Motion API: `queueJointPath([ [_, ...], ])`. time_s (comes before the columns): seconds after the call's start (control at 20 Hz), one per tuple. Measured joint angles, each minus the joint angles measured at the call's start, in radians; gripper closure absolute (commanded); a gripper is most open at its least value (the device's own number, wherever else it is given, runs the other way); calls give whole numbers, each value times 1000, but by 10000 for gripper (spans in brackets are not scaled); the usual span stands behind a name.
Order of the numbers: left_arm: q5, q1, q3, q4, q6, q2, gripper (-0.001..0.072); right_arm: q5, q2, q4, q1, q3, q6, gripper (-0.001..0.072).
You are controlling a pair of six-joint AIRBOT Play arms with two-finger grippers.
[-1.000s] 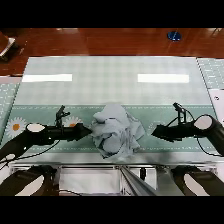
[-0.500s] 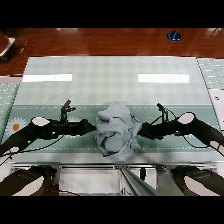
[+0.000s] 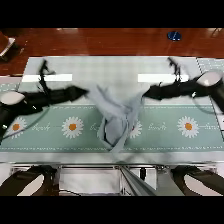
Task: Fold the shirts.
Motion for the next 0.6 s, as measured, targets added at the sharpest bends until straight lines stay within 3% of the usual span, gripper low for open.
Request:
queueJointPath([
  [0.15,-25,47,284,34,-39,30,681,78,48,-150,-14,370,63,696],
  [0.3,-43,67,563,190,-137,61,681,125,116,-280,-19,657,100,695],
  [0.6,-77,78,875,628,-353,220,681,177,345,-545,-23,862,146,696],
])
